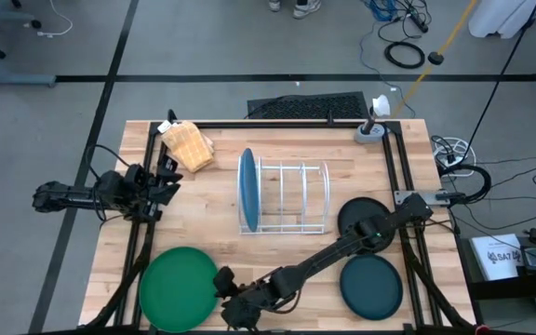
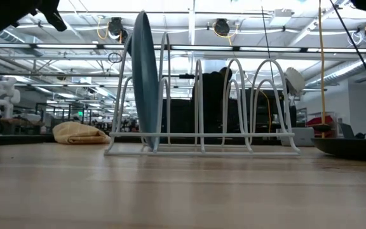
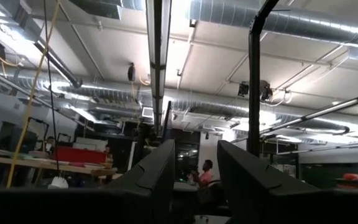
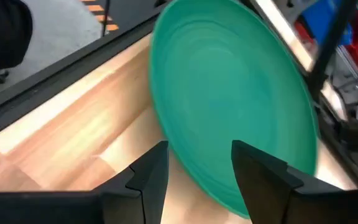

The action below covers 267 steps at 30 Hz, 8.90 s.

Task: Sort dishes
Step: Put the green plate in the dishwasher rack

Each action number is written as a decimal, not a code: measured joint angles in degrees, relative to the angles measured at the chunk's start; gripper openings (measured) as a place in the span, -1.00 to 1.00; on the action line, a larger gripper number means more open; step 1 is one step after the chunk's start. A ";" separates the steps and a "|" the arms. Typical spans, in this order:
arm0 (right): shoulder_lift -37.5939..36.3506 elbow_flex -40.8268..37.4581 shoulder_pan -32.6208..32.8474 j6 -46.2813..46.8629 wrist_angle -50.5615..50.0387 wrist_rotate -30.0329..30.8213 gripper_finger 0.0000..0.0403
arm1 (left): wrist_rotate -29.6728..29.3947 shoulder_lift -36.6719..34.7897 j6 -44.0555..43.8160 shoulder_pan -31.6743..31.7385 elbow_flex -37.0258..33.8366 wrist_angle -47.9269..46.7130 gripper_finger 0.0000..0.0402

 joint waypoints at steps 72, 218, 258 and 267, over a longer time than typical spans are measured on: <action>5.42 0.00 -4.39 2.13 5.71 -14.11 -0.97 | -2.36 0.00 1.47 0.00 0.00 -0.50 -0.34; -44.84 -80.93 -9.92 29.21 112.71 17.24 -1.00 | 14.30 0.11 -7.38 0.00 0.02 8.79 -0.34; -30.07 -70.10 -9.90 32.17 110.60 28.24 -0.99 | 10.93 0.09 -3.99 -0.01 0.02 8.85 -0.34; -28.35 -70.12 -9.57 32.25 108.79 30.51 -0.75 | 10.91 0.09 -4.10 -0.01 0.02 8.86 -0.34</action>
